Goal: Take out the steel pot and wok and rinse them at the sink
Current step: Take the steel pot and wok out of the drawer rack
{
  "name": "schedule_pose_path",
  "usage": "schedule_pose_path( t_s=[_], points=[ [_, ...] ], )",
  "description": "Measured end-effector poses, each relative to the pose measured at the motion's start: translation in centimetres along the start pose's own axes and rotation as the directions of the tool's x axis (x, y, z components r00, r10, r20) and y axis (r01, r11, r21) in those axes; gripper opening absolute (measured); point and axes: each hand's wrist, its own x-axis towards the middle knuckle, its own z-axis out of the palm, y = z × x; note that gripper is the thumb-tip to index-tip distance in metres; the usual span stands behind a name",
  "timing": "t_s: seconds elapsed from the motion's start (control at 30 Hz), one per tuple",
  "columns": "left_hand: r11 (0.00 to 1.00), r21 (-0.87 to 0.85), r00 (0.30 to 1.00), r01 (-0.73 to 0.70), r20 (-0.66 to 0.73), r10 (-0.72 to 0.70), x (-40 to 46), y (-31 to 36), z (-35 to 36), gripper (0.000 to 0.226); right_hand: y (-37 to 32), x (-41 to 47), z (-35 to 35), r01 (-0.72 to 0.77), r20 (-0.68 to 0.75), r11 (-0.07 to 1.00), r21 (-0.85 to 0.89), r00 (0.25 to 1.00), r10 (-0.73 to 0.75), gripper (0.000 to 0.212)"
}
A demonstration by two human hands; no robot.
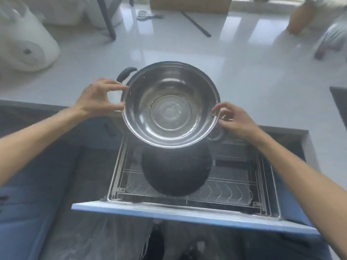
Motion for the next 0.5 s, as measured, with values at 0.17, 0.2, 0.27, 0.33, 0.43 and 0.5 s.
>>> schedule_pose_path(
  t_s=[0.17,0.2,0.27,0.33,0.43,0.5],
  points=[
    [0.992,0.077,0.995,0.102,-0.012,-0.101,5.9,-3.9,0.7,0.048,0.8,8.1,1.0,-0.002,0.031,0.997,-0.08,1.0,0.005,0.021],
    [0.991,0.083,0.994,0.109,-0.009,-0.108,6.9,-4.4,1.0,0.047,0.9,9.3,1.4,0.0,0.032,0.996,-0.086,0.999,0.003,0.022],
    [0.986,0.058,0.987,0.159,-0.015,-0.158,8.4,-5.2,1.5,0.045,1.4,11.1,2.0,0.007,-0.009,0.998,-0.058,1.0,-0.008,0.025],
    [0.983,0.032,0.983,0.182,-0.017,-0.182,9.5,-5.7,1.7,0.044,1.6,12.2,2.0,0.02,-0.064,1.0,0.001,0.998,-0.02,0.026],
    [0.984,0.024,0.985,0.175,0.0,-0.175,10.3,-6.3,2.0,0.042,1.5,13.1,1.9,0.018,-0.072,1.0,-0.009,0.997,-0.018,0.027],
    [0.98,-0.02,0.98,0.196,-0.015,-0.196,10.0,-6.4,2.4,0.042,1.5,13.1,2.0,0.009,-0.07,1.0,-0.015,0.997,-0.01,0.03]
  ],
)
